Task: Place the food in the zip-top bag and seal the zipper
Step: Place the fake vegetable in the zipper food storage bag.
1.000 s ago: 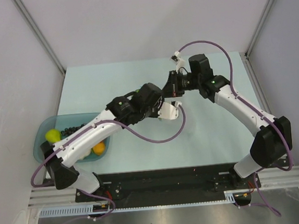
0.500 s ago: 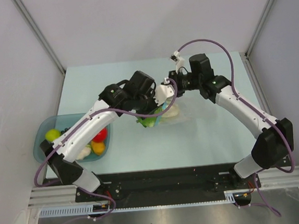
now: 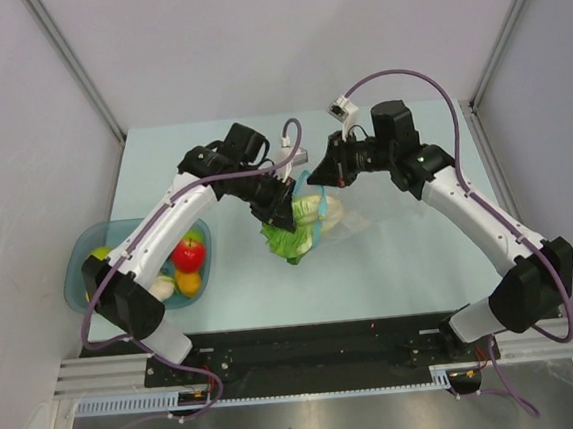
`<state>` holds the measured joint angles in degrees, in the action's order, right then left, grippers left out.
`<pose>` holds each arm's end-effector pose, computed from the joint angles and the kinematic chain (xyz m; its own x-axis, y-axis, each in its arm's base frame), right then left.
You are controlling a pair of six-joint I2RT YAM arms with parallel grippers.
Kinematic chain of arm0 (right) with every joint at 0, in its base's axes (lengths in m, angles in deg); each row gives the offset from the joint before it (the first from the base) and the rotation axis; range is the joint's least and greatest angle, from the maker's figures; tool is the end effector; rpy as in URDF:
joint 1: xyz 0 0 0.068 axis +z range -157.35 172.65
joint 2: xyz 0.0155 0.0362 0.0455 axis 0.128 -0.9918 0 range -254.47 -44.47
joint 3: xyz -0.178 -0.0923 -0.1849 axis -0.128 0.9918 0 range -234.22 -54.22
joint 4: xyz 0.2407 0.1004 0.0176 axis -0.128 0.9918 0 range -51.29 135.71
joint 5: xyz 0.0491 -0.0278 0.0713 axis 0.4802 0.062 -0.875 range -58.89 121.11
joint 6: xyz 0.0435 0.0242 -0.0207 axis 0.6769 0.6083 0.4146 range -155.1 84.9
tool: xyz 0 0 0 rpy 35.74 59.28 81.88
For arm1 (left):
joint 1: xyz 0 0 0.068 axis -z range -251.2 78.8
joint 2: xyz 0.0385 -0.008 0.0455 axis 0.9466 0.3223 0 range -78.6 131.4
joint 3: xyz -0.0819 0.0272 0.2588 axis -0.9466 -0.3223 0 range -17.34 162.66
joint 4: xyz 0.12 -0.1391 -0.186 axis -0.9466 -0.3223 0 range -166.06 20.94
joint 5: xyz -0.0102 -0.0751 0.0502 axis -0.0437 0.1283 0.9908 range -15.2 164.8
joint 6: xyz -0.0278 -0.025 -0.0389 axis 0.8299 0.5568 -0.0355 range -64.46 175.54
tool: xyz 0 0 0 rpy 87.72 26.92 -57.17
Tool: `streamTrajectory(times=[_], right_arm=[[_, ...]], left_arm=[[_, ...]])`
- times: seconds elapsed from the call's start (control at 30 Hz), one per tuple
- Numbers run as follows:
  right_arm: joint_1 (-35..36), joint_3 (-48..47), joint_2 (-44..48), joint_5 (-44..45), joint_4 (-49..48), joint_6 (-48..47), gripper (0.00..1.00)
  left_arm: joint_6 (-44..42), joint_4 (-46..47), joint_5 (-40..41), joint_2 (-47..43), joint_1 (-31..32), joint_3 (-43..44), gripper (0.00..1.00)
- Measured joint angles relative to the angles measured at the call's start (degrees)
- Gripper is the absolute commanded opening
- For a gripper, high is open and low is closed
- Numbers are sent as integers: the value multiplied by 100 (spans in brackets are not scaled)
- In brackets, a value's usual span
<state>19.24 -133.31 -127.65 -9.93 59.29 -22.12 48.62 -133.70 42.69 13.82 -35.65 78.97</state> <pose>0.2836 0.1682 0.3758 -0.5593 -0.0905 -0.8240 -0.7651 0.4389 0.4711 0.2513 -0.2029 0.3628 -0.6200 0.5685 -0.5408 0.7841 0.4730 -0.4017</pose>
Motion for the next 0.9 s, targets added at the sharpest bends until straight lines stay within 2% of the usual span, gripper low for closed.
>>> streamTrajectory(times=[0.2,0.4,0.57,0.7,0.9], right_arm=[[256,0,302,-24,22,-356,0],[490,68,654,-31,140,-962,0],[608,232,772,85,170,-1255,0],[643,330,772,184,138,-1224,0],[487,367,772,214,35,-857,0]], left_arm=[[750,256,-1274,13,-555,-776,4],[1263,511,-2413,162,-975,-1014,6],[2830,2319,-2804,-343,-1064,-1961,3],[4363,3947,-2732,-800,-1211,-2677,0],[6255,6271,-2422,-922,-1281,-3471,0]])
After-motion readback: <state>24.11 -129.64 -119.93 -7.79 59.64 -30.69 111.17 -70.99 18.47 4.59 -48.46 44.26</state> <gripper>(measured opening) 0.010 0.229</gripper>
